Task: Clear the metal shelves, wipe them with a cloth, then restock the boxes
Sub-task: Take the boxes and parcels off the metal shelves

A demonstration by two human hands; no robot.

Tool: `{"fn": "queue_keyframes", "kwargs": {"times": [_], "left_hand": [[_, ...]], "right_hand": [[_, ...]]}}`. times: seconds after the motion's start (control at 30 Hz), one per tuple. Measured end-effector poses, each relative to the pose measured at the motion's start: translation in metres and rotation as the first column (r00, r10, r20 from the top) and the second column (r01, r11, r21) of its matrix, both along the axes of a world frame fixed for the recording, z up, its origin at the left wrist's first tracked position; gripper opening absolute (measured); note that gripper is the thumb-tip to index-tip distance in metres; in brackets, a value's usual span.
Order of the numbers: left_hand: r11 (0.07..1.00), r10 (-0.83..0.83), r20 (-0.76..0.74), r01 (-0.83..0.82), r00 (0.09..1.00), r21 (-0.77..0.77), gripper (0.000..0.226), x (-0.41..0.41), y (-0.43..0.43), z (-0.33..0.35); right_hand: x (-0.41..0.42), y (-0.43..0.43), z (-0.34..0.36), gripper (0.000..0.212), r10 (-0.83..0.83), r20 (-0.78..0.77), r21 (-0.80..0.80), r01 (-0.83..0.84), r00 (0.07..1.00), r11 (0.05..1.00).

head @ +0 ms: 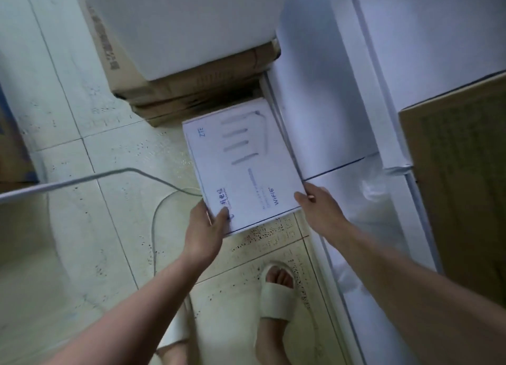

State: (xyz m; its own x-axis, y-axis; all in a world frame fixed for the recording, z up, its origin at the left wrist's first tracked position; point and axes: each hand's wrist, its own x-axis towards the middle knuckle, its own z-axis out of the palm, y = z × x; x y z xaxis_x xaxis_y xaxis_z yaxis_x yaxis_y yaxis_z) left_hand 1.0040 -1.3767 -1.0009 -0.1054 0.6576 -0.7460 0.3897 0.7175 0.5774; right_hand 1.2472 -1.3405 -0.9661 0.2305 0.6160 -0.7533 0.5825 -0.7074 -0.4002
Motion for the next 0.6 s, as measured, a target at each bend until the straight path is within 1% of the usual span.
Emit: {"fn": "queue_keyframes", "kwargs": {"times": [0.07,0.13,0.2,0.27,0.3,0.33,0.43,0.53,0.6], "left_hand": [[0.993,-0.118,-0.032,0.118,0.993,0.005,0.053,0.001,0.003,-0.009],[0.992,-0.126,-0.012,0.126,0.992,-0.028,0.057,0.005,0.009,-0.012],[0.996,-0.04,0.054,0.044,0.998,-0.079,0.062,0.007,0.014,-0.011],[0.985,0.085,0.137,-0.062,0.987,-0.162,0.08,0.011,0.018,-0.009],[0.971,0.153,0.163,-0.117,0.975,-0.209,0.091,0.013,0.02,-0.009],[0.954,0.213,0.176,-0.166,0.961,-0.25,0.097,0.015,0.021,-0.011],[0.931,0.304,0.197,-0.246,0.932,-0.27,0.096,0.018,0.021,-0.022],[0.931,0.316,0.186,-0.266,0.93,-0.251,0.09,0.021,0.024,-0.022],[0.917,0.336,0.193,-0.273,0.922,-0.289,0.083,0.023,0.023,-0.011]], "right_hand": [[0.002,0.009,-0.012,0.02,-0.002,0.04,0.009,0.002,0.999,1.0],[0.002,0.014,-0.022,0.023,0.019,0.061,-0.011,-0.018,0.998,1.0],[-0.001,0.014,-0.026,0.031,0.051,0.049,-0.044,-0.049,0.998,0.998],[-0.003,0.014,-0.028,0.036,0.039,0.043,-0.058,-0.037,0.998,0.998],[-0.004,0.013,-0.029,0.038,0.027,0.039,-0.061,-0.025,0.999,0.998],[-0.005,0.013,-0.028,0.037,0.017,0.041,-0.063,-0.015,0.999,0.998],[-0.007,0.012,-0.025,0.036,0.028,0.03,-0.054,-0.026,0.999,0.998],[-0.005,0.008,-0.018,0.031,0.054,0.025,-0.062,-0.052,0.998,0.997],[-0.005,-0.001,-0.008,0.027,0.066,0.053,-0.066,-0.063,0.996,0.996]]}}
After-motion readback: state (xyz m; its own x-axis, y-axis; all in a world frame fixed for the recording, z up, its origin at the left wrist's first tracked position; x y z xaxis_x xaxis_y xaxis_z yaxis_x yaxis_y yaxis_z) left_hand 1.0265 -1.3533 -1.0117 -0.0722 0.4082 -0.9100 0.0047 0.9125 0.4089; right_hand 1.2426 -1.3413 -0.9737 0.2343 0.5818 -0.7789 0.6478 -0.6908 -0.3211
